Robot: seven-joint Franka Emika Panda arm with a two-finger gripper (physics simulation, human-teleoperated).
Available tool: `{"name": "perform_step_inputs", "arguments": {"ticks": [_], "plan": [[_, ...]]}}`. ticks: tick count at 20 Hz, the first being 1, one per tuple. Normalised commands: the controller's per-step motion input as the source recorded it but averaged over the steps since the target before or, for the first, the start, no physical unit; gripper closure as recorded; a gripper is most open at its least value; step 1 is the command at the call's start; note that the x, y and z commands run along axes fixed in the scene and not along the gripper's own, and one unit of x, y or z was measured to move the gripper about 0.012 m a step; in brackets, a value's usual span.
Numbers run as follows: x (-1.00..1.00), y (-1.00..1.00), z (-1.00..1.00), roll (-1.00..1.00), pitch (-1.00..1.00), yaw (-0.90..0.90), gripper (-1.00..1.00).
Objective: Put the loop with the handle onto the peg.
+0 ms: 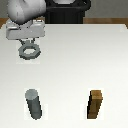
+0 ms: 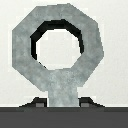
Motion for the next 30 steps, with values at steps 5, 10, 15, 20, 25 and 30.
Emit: {"name": "perform_step_inputs", "arguments": {"ticks": [5, 10, 15, 20, 25, 30], "plan": [[0.0, 0.0, 0.4, 0.0, 0.0, 0.0, 1.0], [0.0, 0.0, 1.0, 0.0, 0.0, 0.0, 1.0], [0.0, 0.0, 1.0, 0.0, 0.0, 0.0, 1.0], [0.2, 0.0, 0.8, 0.0, 0.0, 0.0, 1.0], [1.0, 0.0, 0.0, 0.0, 0.0, 0.0, 1.0], [1.0, 0.0, 0.0, 0.0, 0.0, 0.0, 1.0]]}}
